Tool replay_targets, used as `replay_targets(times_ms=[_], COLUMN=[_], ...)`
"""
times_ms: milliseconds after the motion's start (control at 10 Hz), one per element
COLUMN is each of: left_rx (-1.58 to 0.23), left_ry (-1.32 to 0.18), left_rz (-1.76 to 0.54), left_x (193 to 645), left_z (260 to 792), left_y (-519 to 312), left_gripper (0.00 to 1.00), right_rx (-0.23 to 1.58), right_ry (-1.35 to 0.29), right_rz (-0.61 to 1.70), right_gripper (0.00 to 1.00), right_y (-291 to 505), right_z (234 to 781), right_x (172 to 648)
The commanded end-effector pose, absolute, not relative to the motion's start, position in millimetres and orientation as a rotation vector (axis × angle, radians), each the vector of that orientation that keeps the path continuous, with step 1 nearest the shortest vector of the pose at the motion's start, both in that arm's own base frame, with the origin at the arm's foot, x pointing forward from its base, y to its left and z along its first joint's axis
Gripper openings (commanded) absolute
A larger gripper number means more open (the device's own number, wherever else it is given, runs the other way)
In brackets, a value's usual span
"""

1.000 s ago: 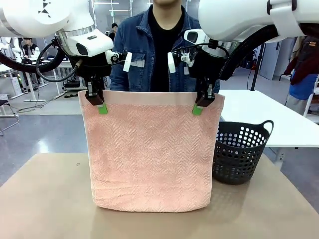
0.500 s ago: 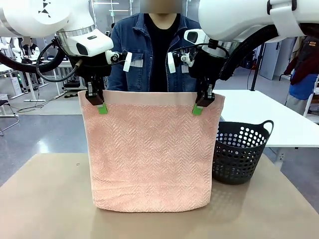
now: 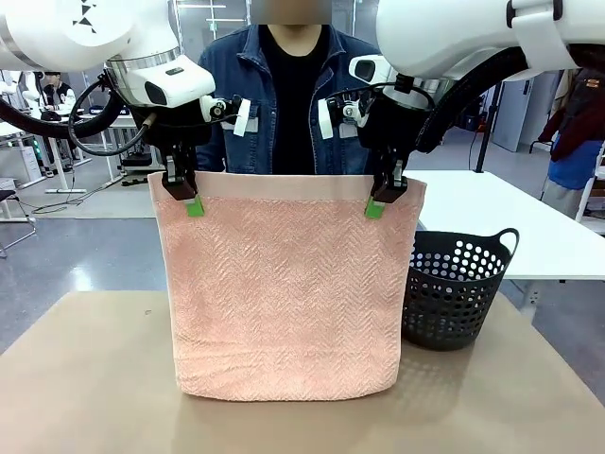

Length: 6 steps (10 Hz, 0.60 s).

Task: Fold the towel.
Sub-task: Release the end of the 100 cm Hotel Towel you were holding and grab the top end of the folded side.

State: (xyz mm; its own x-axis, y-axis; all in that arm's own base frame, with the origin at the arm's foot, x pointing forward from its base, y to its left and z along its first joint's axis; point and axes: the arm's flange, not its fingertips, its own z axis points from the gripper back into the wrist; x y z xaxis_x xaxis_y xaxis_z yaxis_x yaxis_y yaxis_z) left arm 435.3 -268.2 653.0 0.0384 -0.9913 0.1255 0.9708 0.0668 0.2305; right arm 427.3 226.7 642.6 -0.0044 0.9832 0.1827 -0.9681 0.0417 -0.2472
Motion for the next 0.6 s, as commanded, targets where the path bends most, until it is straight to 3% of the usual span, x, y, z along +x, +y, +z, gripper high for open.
replay_targets(times_ms=[0,500], left_rx=[0.09,0.09], left_ry=[-0.278,-0.278], left_rz=[-1.506,-1.506], left_x=[435.5,435.5], left_z=[653.9,653.9], left_y=[-267.8,-267.8], left_gripper=[0.0,0.0], right_rx=[-0.056,-0.056], right_ry=[-0.342,-0.342], right_rz=[1.538,1.538], right_gripper=[0.0,0.0], right_y=[226.7,226.7], right_z=[642.9,642.9], right_x=[427.0,427.0])
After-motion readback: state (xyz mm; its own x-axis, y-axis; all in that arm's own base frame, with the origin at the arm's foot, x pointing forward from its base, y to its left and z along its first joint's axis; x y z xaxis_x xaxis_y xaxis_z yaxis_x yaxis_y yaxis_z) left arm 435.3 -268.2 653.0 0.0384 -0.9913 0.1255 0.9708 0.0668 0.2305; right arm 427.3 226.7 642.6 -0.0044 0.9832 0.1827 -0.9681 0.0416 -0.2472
